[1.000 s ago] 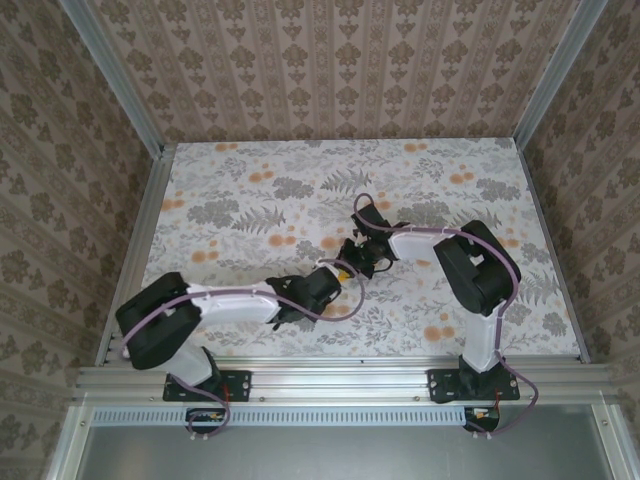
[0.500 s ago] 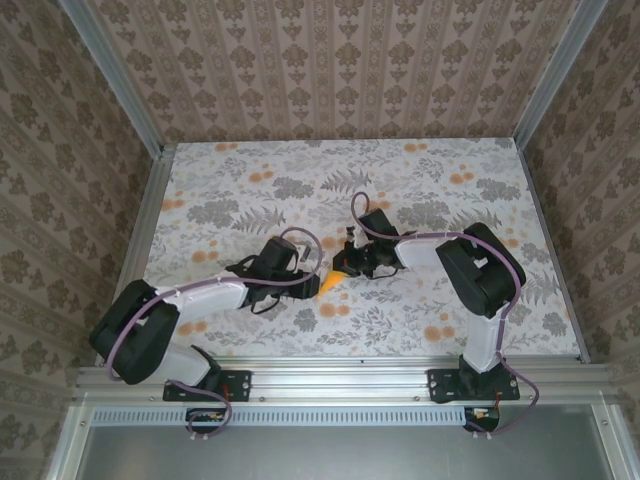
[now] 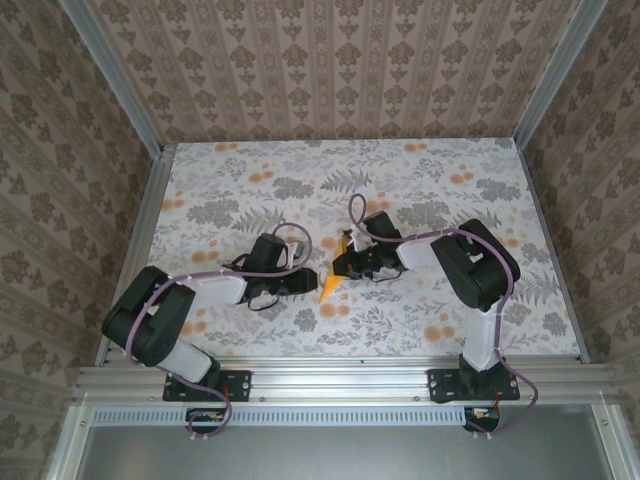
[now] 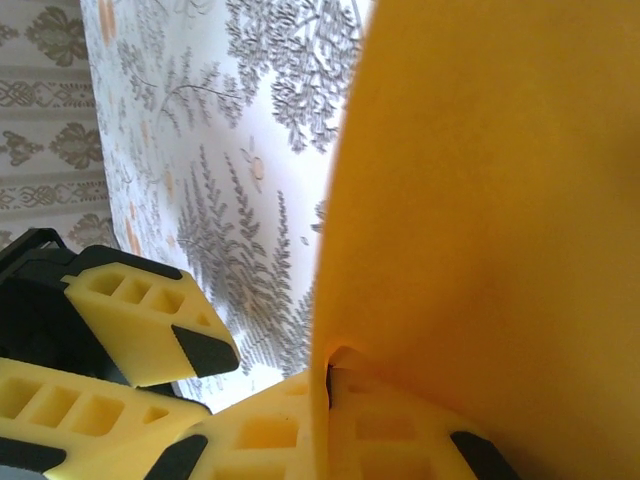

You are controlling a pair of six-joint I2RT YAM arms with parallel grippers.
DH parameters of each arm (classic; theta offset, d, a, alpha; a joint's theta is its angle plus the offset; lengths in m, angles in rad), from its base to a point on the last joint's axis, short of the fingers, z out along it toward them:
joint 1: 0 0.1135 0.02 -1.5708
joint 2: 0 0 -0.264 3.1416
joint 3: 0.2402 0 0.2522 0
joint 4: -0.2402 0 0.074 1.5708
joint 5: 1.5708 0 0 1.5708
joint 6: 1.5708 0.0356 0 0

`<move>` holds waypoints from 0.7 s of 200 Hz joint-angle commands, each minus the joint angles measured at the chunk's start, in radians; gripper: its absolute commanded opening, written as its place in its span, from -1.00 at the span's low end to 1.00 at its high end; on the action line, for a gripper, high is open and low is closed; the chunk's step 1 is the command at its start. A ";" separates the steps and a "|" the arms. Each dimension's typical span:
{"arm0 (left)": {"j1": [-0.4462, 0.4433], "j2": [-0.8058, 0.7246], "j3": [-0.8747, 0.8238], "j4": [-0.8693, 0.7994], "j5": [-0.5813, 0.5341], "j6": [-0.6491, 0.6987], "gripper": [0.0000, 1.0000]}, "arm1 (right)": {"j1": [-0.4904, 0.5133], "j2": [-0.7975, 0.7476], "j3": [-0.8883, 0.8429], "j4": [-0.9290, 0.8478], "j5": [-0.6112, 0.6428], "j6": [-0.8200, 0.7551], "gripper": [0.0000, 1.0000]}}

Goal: Fold a paper plane with a square sheet of paper (pick it up from the middle)
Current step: Fold the wing for the fifth time at the center of the table.

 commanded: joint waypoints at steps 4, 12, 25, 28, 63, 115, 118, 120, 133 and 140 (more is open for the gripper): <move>0.005 0.029 0.033 0.030 0.043 -0.015 -0.38 | -0.014 0.021 -0.004 0.006 -0.013 -0.036 -0.97; 0.005 0.039 0.040 0.031 0.047 -0.016 -0.38 | -0.019 0.022 -0.017 0.032 -0.015 -0.028 -0.97; 0.004 0.051 0.049 0.034 0.053 -0.018 -0.38 | -0.026 0.019 -0.039 0.073 -0.022 -0.022 -0.97; 0.003 0.054 0.051 0.033 0.053 -0.018 -0.38 | -0.027 0.018 -0.042 0.080 -0.024 -0.024 -0.97; -0.004 0.095 0.083 0.018 0.067 -0.010 -0.37 | -0.032 0.013 -0.074 0.133 -0.040 -0.036 -0.95; -0.027 0.169 0.155 -0.046 0.082 0.023 -0.59 | -0.033 0.019 -0.079 0.155 -0.058 -0.039 -0.94; -0.028 0.174 0.158 -0.047 0.083 0.024 -0.60 | -0.034 0.019 -0.079 0.156 -0.058 -0.039 -0.93; -0.030 0.175 0.159 -0.046 0.084 0.024 -0.60 | -0.033 0.019 -0.080 0.157 -0.058 -0.037 -0.93; -0.033 0.186 0.161 -0.040 0.088 0.025 -0.61 | -0.034 0.022 -0.080 0.157 -0.059 -0.034 -0.91; -0.035 0.190 0.163 -0.041 0.088 0.024 -0.61 | -0.035 0.022 -0.081 0.158 -0.058 -0.033 -0.89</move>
